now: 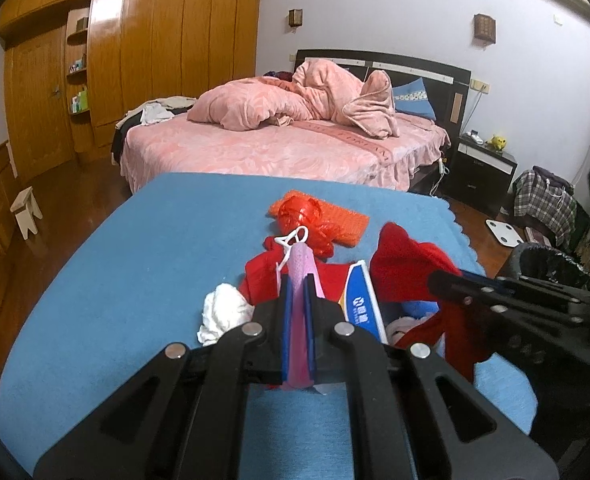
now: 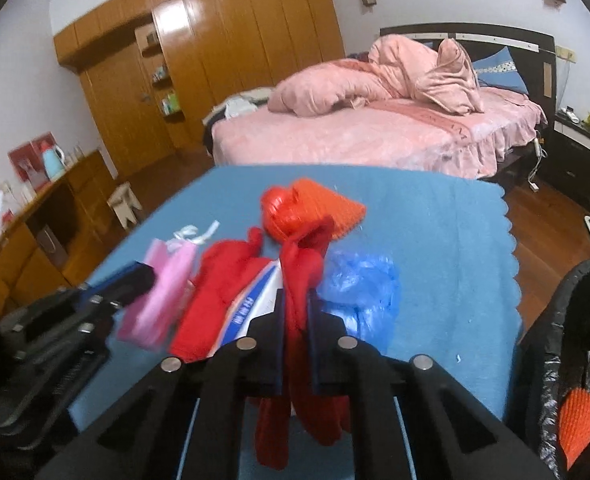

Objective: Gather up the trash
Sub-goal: 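Grasp the red cloth with the right tool while the left tool holds the pink bag, then carry the pink bag and red cloth over the bin and open both tools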

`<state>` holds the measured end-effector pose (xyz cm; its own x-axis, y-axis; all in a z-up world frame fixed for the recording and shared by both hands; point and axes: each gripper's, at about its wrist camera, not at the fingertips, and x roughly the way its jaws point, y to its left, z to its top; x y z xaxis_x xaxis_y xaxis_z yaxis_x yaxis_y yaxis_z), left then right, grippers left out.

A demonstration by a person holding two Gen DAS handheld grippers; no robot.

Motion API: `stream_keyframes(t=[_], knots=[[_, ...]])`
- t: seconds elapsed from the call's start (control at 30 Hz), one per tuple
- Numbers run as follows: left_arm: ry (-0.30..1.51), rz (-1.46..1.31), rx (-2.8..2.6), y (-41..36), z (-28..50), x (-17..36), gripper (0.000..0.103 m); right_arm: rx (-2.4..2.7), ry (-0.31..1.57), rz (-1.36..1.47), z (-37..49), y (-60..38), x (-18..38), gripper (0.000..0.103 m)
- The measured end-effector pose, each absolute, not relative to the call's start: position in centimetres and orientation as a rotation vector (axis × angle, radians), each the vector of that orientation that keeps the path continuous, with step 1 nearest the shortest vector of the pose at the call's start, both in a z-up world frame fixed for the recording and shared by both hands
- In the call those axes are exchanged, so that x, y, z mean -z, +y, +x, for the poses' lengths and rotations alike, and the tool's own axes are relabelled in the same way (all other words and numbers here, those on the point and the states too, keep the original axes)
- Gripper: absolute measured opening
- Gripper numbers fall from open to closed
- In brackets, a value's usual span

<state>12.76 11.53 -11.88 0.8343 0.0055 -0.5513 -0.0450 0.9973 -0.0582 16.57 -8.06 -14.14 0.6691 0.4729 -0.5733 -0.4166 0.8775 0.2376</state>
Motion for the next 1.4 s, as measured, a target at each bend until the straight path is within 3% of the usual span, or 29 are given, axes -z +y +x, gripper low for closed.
stream_keyframes(t=[0.6,1.4], knots=[[0.488,-0.060,0.105,6.3,11.6,7.2,0.005,-0.421,0.489,0.177,13.1,-15.4,7.0,0.009],[0.466,0.012,0.480,-12.8,14.1,6.8,0.005,0.003,0.471,0.249,10.0,-34.7,9.2,0.009]])
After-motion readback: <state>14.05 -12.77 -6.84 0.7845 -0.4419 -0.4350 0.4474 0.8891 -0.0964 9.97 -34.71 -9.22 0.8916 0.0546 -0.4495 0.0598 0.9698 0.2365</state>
